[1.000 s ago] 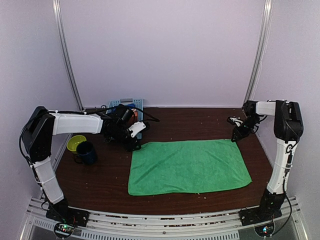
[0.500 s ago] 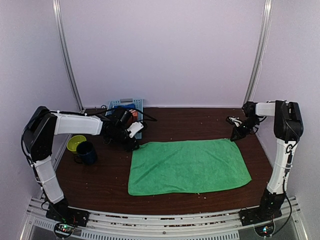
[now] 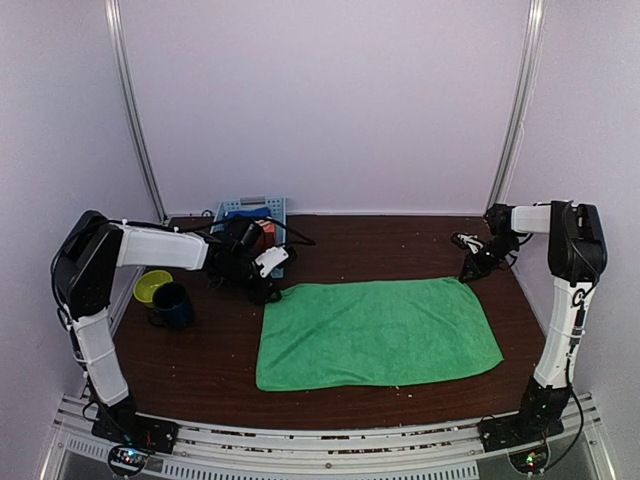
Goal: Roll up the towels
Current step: Smooth out the towel at the center of the board.
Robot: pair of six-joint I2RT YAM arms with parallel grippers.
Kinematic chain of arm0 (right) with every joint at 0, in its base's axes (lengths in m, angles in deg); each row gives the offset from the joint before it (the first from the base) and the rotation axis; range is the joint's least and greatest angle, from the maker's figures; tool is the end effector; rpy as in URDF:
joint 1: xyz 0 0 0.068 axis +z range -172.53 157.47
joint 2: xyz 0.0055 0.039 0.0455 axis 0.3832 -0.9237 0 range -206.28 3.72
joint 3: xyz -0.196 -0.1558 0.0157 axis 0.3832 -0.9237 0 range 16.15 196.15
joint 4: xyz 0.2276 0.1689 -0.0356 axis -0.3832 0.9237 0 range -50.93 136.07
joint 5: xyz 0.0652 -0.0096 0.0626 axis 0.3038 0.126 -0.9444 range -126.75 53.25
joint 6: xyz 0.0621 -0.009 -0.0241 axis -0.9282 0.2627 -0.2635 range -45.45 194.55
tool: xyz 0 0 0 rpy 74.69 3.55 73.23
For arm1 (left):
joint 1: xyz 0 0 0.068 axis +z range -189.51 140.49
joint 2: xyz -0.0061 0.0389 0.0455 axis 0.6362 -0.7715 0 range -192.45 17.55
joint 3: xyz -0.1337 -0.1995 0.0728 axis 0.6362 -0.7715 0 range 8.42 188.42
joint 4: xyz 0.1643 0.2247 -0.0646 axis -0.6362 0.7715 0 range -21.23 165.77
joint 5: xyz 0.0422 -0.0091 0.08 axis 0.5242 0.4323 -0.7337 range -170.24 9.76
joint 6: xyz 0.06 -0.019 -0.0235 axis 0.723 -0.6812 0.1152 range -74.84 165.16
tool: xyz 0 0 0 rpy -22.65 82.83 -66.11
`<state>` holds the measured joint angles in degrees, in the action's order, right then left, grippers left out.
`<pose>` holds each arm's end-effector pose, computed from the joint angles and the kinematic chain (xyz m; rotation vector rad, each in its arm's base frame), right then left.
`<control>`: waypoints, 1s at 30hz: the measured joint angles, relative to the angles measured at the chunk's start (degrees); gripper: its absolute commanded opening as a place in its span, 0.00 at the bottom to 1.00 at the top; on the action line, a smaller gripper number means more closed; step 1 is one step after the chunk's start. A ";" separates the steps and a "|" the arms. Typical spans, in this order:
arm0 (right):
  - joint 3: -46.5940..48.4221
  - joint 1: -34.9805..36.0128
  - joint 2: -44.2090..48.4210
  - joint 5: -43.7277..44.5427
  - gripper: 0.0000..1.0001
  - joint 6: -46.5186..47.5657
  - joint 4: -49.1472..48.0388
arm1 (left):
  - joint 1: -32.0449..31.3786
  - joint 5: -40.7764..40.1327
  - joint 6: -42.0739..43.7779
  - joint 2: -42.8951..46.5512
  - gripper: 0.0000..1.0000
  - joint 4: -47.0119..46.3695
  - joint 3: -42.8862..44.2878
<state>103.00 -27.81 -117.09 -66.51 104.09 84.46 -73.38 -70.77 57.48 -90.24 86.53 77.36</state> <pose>0.4246 -0.0124 0.1007 -0.6436 2.6706 0.6197 0.3374 -0.2370 0.1142 1.0698 2.3454 -0.3542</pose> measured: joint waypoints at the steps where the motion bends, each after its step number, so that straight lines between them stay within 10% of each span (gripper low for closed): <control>1: 0.00 0.00 -0.02 -0.15 0.00 0.02 0.04 | 0.00 0.22 0.28 -0.70 0.36 0.15 0.87; 8: 0.00 0.00 -0.09 -0.46 0.00 0.04 0.17 | 0.00 0.39 2.14 -5.25 0.23 0.26 6.73; 19: 0.00 0.00 -0.28 -0.85 0.00 0.02 0.24 | 0.00 1.49 3.89 -5.25 0.40 2.08 6.49; 30: 0.02 0.00 -0.31 -0.96 0.00 0.04 0.28 | 0.00 2.10 5.25 -5.14 0.23 3.39 5.99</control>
<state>103.02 -27.81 -117.40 -67.47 104.13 84.74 -73.38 -68.67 62.72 -95.37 89.92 83.35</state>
